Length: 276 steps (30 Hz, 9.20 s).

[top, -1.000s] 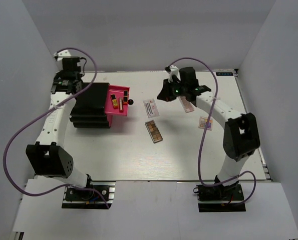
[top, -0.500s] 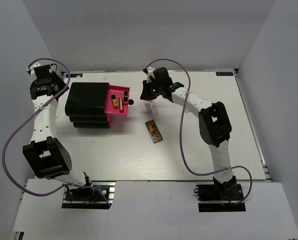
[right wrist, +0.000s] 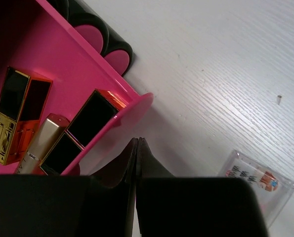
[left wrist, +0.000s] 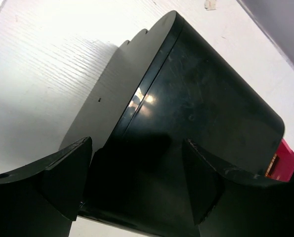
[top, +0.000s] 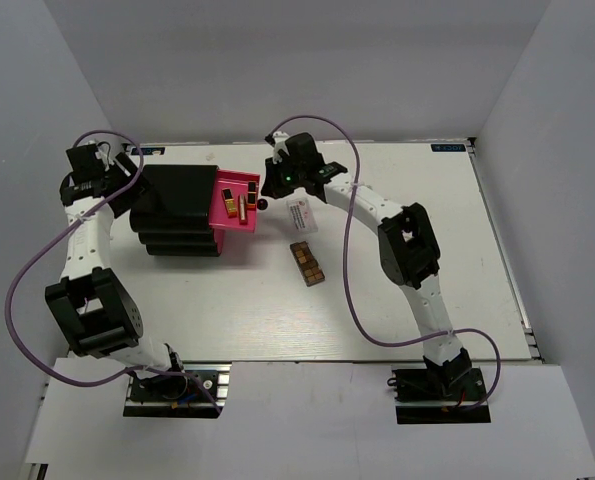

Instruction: Organize the makeup

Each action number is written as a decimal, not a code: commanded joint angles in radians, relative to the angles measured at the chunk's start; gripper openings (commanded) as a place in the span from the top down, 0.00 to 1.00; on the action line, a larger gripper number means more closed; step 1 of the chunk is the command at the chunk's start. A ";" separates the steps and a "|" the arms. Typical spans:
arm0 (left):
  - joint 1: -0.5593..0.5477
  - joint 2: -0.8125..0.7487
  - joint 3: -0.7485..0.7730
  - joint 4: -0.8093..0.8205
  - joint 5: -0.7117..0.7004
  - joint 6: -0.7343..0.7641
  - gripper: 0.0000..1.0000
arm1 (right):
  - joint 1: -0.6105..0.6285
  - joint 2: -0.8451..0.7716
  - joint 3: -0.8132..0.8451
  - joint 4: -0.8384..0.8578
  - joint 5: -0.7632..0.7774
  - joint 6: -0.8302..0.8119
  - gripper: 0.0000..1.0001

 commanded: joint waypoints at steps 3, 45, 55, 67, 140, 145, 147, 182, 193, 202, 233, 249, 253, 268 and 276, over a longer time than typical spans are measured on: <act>0.011 -0.017 -0.017 0.026 0.120 0.004 0.17 | 0.022 0.023 0.083 0.035 -0.036 0.009 1.00; 0.011 0.004 -0.103 0.058 0.212 0.014 0.16 | 0.171 0.126 0.260 0.129 -0.119 -0.150 0.55; 0.011 0.007 -0.053 0.025 0.109 -0.035 0.14 | 0.161 0.068 0.177 0.094 0.022 -0.161 0.59; 0.042 -0.033 -0.008 0.029 0.078 -0.118 0.10 | 0.081 -0.066 -0.038 0.120 -0.127 -0.154 0.49; 0.069 -0.073 -0.038 0.025 0.125 -0.134 0.09 | -0.005 -0.077 -0.308 0.325 -0.455 -0.112 0.70; 0.069 -0.128 0.005 -0.001 0.097 -0.144 0.09 | -0.011 -0.092 -0.308 0.321 -0.471 -0.112 0.46; 0.069 -0.170 0.018 -0.001 0.085 -0.153 0.09 | -0.014 -0.104 -0.326 0.324 -0.475 -0.114 0.39; -0.846 -0.080 -0.013 0.045 0.011 -0.150 0.06 | -0.373 -1.000 -1.058 0.105 0.073 -0.223 0.50; -1.144 0.160 0.052 -0.067 -0.509 -0.287 0.21 | -0.542 -1.041 -1.096 0.086 -0.021 -0.181 0.59; -1.190 0.363 0.180 -0.150 -0.592 -0.387 0.24 | -0.596 -1.094 -1.125 0.109 -0.080 -0.169 0.55; -1.190 0.552 0.185 -0.140 -0.621 -0.591 0.12 | -0.706 -1.104 -1.149 0.123 -0.246 -0.128 0.53; -1.208 0.495 0.174 -0.126 -0.586 -0.530 0.43 | -0.732 -1.114 -1.158 0.123 -0.290 -0.117 0.53; -1.228 0.393 0.154 -0.077 -0.569 -0.416 0.67 | -0.737 -1.115 -1.159 0.124 -0.301 -0.111 0.53; -1.172 0.250 0.360 -0.277 -0.858 -0.026 0.78 | -0.743 -1.124 -1.162 0.121 -0.326 -0.105 0.53; -1.135 0.246 0.389 -0.291 -1.047 0.052 0.79 | -0.743 -1.124 -1.165 0.121 -0.337 -0.098 0.54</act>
